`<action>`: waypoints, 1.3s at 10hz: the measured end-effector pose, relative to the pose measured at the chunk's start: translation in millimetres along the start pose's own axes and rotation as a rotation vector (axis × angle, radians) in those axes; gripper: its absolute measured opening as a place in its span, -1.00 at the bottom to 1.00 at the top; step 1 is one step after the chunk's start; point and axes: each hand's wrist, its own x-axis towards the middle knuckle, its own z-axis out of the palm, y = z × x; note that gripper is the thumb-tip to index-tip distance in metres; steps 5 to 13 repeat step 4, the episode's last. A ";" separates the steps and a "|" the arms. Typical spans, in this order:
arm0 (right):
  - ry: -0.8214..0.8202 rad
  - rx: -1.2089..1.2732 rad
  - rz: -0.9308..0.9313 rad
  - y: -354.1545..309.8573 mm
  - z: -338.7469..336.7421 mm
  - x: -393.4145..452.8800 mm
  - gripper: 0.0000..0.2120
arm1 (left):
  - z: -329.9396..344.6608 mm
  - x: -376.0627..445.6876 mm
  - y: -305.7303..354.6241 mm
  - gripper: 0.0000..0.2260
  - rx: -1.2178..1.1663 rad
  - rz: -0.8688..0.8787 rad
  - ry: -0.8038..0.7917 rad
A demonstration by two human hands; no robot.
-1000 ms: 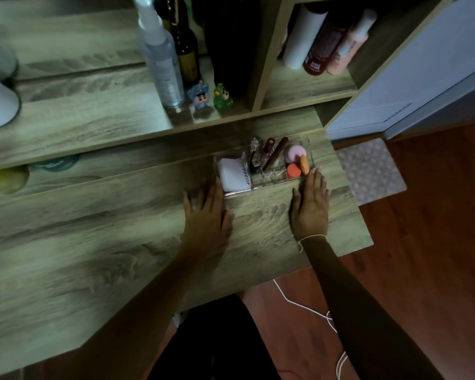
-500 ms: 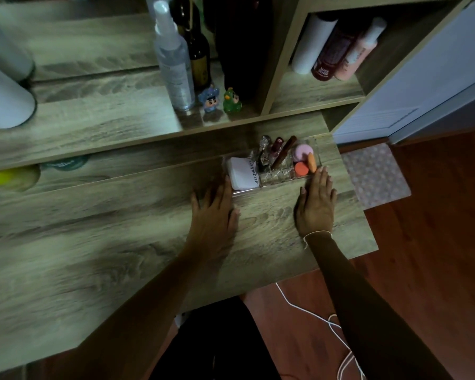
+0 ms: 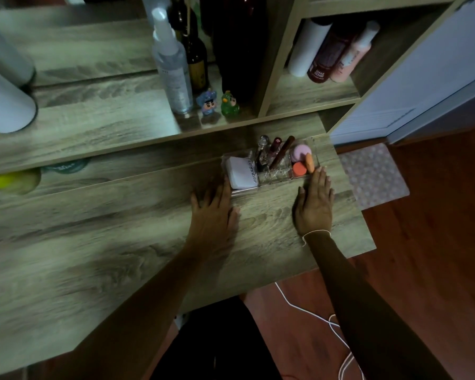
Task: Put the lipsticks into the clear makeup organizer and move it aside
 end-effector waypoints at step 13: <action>-0.057 -0.043 0.032 -10.3 -8.0 -27.8 -0.43 | -2.8 -21.7 0.6 -0.35 0.046 0.036 -0.063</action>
